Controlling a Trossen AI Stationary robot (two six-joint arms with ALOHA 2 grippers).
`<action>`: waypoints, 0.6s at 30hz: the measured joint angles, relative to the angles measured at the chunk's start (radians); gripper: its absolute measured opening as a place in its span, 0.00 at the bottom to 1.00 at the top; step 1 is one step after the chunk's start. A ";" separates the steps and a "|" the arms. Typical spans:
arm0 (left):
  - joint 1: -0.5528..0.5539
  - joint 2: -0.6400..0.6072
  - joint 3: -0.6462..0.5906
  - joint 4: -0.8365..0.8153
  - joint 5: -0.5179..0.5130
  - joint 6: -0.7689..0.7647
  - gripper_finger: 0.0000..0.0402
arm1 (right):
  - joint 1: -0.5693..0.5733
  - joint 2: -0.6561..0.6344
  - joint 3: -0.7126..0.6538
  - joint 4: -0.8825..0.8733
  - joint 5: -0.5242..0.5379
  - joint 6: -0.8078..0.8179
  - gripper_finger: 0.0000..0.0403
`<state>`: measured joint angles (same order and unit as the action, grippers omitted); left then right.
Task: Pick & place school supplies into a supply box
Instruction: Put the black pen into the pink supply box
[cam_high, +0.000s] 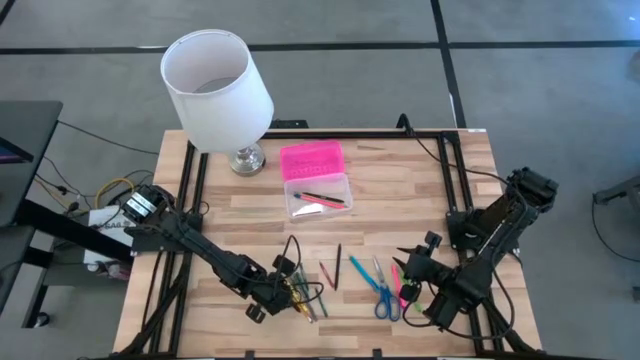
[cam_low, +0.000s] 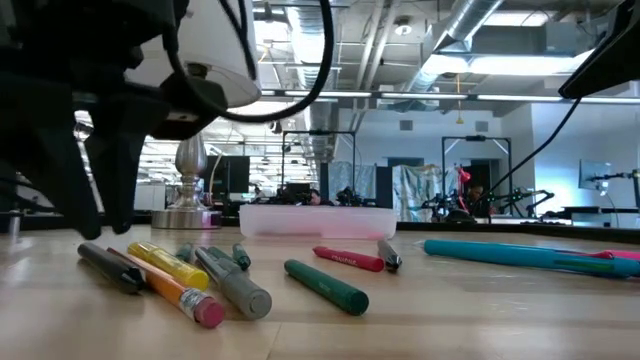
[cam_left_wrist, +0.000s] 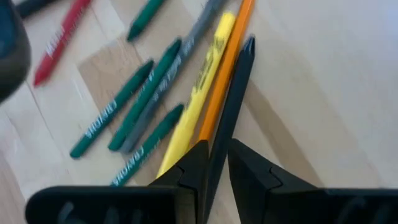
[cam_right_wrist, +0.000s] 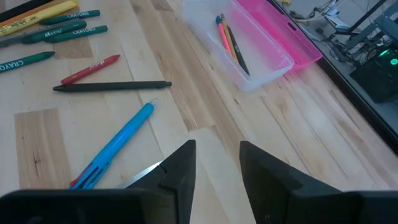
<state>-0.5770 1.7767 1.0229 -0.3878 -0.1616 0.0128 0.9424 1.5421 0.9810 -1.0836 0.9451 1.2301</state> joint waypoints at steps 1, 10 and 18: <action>0.000 0.000 0.000 0.000 0.000 0.001 0.14 | 0.000 0.000 0.000 0.000 0.000 0.000 0.29; 0.000 0.009 0.000 0.006 0.004 0.004 0.14 | -0.002 0.000 0.000 0.001 0.000 0.000 0.29; 0.005 0.039 -0.025 0.048 0.023 0.003 0.14 | -0.002 0.000 0.000 0.012 0.000 -0.009 0.29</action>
<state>-0.5716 1.8154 0.9977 -0.3398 -0.1386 0.0162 0.9401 1.5421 0.9810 -1.0711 0.9451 1.2214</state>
